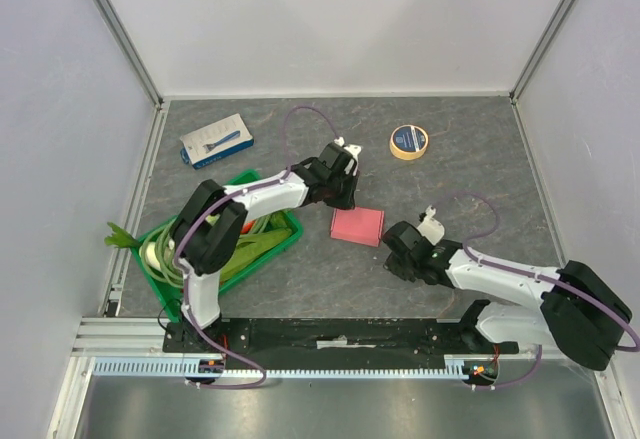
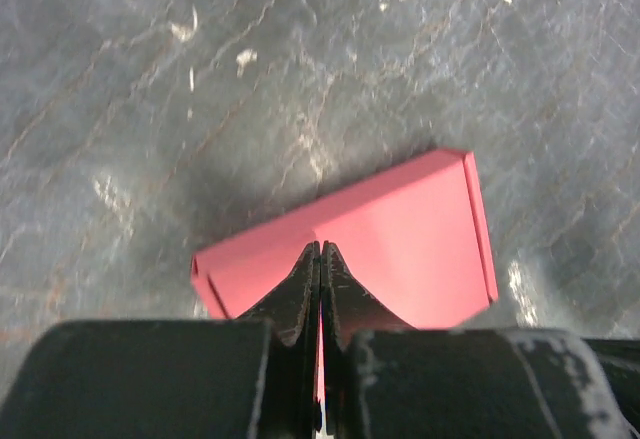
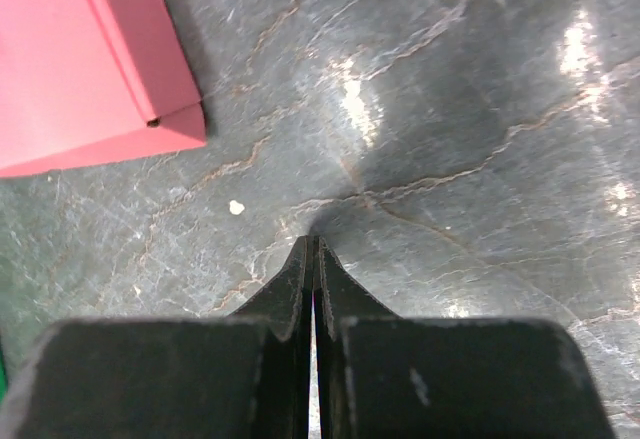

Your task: Fold the paper box

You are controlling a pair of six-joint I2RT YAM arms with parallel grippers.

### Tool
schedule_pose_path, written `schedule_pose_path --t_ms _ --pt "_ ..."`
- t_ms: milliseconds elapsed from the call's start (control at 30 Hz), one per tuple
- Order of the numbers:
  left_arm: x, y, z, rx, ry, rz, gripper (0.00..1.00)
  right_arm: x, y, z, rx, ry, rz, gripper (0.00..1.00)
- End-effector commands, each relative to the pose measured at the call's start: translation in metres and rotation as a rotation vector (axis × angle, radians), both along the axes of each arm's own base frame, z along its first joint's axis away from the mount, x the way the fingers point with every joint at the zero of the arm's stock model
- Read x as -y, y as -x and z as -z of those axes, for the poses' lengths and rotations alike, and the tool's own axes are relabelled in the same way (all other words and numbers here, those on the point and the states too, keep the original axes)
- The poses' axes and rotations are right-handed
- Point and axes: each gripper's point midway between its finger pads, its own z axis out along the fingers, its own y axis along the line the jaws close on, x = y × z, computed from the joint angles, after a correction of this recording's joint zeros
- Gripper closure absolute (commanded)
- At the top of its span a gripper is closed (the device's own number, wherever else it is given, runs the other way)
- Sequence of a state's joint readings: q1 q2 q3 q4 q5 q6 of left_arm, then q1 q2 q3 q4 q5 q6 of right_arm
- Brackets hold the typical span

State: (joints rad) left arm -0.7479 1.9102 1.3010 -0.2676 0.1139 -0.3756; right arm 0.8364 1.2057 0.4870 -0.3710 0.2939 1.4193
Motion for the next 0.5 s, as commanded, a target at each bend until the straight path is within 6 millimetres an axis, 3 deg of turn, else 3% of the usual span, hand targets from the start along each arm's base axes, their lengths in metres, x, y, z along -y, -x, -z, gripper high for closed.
schedule_pose_path --t_ms 0,67,100,233,367,467 --pt "0.016 -0.015 0.019 0.026 -0.025 0.078 0.98 0.022 0.000 0.008 -0.014 0.017 0.154 1.00" --pt "0.026 -0.025 0.022 0.038 -0.041 0.104 0.98 0.018 -0.006 0.009 -0.007 -0.007 0.185 1.00" --pt "0.024 -0.029 0.039 0.021 -0.076 0.102 0.98 0.013 -0.006 0.009 -0.018 -0.028 0.178 1.00" --pt "0.026 -0.034 0.056 0.008 -0.110 0.114 0.98 -0.004 -0.016 0.007 -0.032 -0.064 0.167 1.00" --pt "0.019 -0.023 0.060 -0.001 -0.129 0.097 0.98 -0.001 -0.024 0.009 -0.031 -0.089 0.225 1.00" --pt "0.010 -0.004 0.046 -0.016 -0.094 0.078 0.98 0.016 -0.027 0.010 -0.023 -0.055 0.250 1.00"
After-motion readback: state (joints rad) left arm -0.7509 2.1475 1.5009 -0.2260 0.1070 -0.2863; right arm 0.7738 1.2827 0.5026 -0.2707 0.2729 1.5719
